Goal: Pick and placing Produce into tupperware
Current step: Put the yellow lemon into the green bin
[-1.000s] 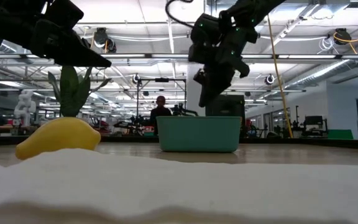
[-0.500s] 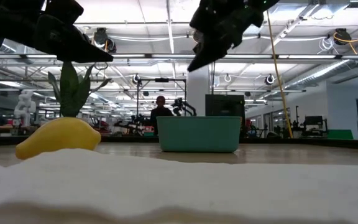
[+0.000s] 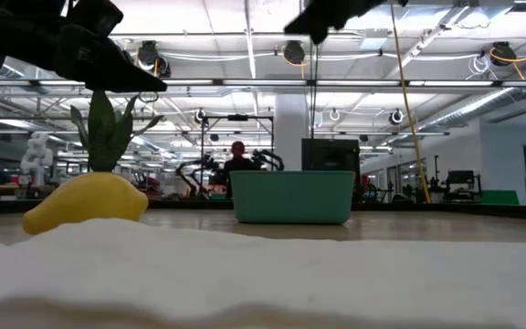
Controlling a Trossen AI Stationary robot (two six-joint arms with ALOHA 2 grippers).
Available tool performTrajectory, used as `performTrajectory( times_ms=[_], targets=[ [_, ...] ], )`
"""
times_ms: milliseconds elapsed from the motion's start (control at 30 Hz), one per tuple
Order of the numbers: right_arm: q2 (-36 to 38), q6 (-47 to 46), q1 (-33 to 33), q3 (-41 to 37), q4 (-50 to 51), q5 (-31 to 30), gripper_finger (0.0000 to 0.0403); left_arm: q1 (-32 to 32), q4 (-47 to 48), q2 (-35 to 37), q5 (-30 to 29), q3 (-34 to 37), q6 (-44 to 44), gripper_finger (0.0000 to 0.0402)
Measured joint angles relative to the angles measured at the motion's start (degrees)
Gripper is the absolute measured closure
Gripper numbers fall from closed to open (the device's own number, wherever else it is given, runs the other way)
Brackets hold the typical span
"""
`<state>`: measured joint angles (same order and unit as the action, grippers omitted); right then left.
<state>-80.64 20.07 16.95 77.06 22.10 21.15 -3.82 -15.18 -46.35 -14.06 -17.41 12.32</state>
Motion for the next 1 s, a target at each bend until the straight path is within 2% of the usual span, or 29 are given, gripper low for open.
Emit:
performTrajectory(
  times_ms=[267, 400, 733, 867, 1000],
  targets=[
    [13.2, -8.1, -0.2, -0.3, 0.2, 0.2, 0.0403, 0.0, 0.0, 0.0, 0.0, 0.0, -0.4, 0.0376],
    [21.8, -12.2, -0.2, -5.1, -2.0, 0.1, 0.0403, 0.0, 0.0, 0.0, 0.0, 0.0, -0.5, 0.0376],
    [46.5, -24.8, -0.2, -34.8, -22.3, -0.3, 0.0403, 0.0, 0.0, 0.0, 0.0, 0.0, -0.4, 0.0376],
    [51.1, -30.1, -0.2, -47.1, -31.7, -4.8, 0.0403, 0.0, -0.1, 0.0, 0.0, 0.0, -0.4, 0.0376],
    [51.8, -34.5, -0.3, -56.1, -40.8, -4.6, 0.0403, 0.0, -0.9, 0.0, 0.0, 0.0, -0.4, 0.0376]
  ],
)
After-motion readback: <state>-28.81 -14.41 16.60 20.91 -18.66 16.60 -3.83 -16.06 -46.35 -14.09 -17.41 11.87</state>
